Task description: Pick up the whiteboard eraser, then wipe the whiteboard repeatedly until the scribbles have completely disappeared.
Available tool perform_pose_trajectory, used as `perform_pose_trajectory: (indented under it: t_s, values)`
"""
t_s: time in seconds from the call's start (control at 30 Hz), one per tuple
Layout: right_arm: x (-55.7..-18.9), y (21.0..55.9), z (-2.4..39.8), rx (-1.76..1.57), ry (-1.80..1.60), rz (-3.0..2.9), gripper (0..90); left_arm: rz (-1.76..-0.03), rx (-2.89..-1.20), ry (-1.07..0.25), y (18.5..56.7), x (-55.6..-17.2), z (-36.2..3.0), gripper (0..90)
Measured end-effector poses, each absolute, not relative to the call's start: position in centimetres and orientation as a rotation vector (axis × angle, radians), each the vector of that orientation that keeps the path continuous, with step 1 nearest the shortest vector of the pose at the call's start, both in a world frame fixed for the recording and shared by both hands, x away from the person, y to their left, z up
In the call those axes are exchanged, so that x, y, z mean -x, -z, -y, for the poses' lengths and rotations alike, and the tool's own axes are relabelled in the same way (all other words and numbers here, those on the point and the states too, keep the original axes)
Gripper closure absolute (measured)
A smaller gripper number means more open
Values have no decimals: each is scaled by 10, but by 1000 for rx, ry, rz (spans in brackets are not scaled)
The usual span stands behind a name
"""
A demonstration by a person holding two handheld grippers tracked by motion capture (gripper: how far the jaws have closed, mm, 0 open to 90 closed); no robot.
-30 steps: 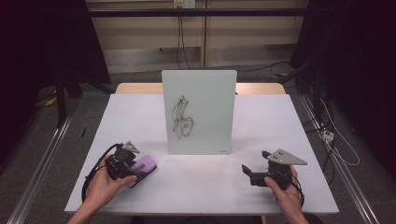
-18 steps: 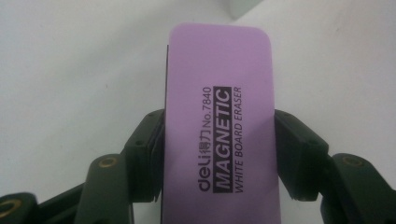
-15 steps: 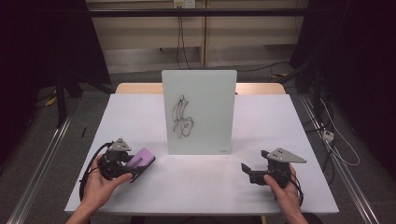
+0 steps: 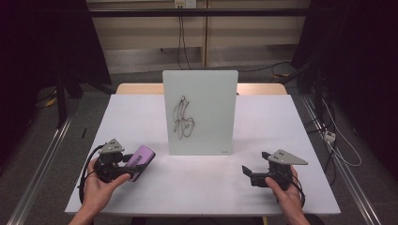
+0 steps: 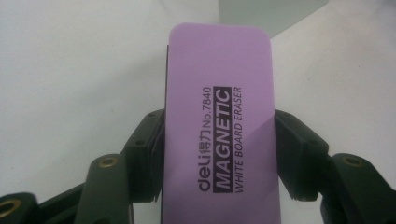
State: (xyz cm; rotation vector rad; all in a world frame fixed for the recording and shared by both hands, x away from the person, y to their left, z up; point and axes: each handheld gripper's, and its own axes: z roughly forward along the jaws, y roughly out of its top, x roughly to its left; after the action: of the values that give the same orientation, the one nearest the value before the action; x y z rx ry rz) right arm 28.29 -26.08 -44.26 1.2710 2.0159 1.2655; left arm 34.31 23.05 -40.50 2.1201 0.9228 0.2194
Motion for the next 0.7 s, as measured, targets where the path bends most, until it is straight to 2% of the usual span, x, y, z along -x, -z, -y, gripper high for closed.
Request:
perform_pose_trajectory:
  t_s: [0.37,0.7]
  values:
    - [-285,443,260,-1260,-1266,-2028,60,-820,-2062,-293,400,-337,-228,411]
    - [-289,444,262,-1293,-1261,-2008,63,-747,-2067,-266,399,-332,-219,411]
